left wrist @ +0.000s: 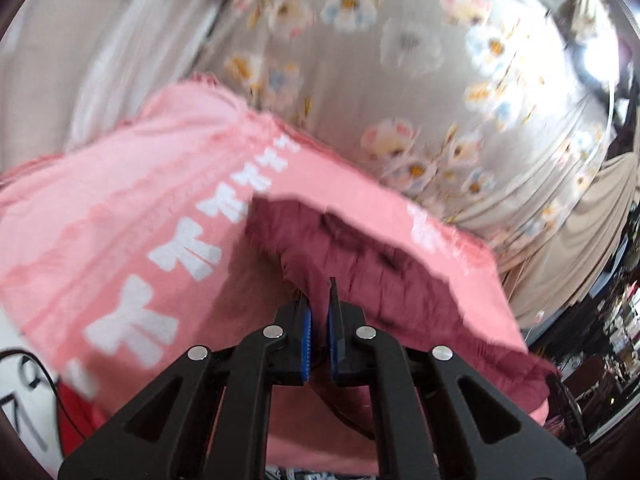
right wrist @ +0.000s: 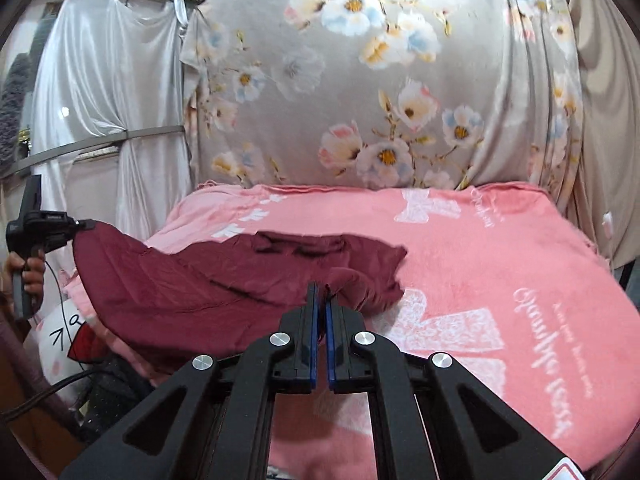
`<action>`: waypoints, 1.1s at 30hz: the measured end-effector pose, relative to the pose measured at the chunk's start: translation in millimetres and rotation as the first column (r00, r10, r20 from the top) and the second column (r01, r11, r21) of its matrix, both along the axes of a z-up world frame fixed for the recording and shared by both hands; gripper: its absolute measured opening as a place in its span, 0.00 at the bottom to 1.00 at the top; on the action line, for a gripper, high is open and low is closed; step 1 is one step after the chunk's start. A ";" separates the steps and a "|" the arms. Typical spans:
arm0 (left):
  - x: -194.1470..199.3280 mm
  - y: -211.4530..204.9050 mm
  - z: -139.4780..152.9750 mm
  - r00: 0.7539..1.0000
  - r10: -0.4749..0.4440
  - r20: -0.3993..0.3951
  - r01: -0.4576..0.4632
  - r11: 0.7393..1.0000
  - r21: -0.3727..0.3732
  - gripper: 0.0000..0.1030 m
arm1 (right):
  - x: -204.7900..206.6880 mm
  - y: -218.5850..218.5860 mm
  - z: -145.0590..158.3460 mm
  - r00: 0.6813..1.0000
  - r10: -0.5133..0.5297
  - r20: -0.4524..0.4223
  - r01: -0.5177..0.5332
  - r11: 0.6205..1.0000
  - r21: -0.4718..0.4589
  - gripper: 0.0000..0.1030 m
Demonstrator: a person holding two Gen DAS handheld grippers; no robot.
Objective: Fold large clothes
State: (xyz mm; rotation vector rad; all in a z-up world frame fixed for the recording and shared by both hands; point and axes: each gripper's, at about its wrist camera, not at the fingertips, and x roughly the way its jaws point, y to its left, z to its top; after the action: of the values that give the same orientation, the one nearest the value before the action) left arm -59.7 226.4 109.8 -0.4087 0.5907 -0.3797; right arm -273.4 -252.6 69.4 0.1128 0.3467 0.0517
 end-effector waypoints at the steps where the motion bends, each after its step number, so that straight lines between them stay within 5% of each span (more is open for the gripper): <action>1: -14.4 8.8 9.9 1.000 0.021 0.020 -0.020 1.000 -0.019 0.05 | -10.7 -1.2 5.9 1.000 0.001 0.014 -0.001 1.000 0.013 0.03; 6: -36.0 25.6 37.3 0.992 0.092 0.084 -0.085 0.993 -0.086 0.05 | -13.9 -19.5 26.4 0.994 -0.036 0.104 0.022 0.991 0.131 0.03; 9: -12.6 8.8 39.2 0.988 0.119 0.096 -0.116 0.993 -0.036 0.06 | 19.7 -34.5 24.7 0.991 -0.067 0.119 0.041 0.976 0.212 0.03; 15: 64.7 -19.8 22.2 0.987 0.158 0.033 -0.160 0.985 0.060 0.06 | 118.9 -46.4 13.4 0.986 -0.161 0.051 0.142 0.955 0.259 0.03; 20: 133.5 -48.2 -0.7 0.972 0.233 0.019 -0.232 0.953 0.195 0.06 | 191.1 -46.1 3.6 0.972 -0.232 -0.045 0.236 0.945 0.226 0.03; 33: 252.1 -88.2 -76.9 0.952 0.279 -0.128 -0.224 0.916 0.332 0.06 | 300.8 -58.8 -47.5 0.919 -0.329 -0.215 0.370 0.910 0.189 0.03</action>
State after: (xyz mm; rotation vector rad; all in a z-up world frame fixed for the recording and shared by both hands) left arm 192.4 138.2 32.9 -0.2075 0.7449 0.0025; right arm 27.4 -311.4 21.9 0.4071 0.4954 -0.2798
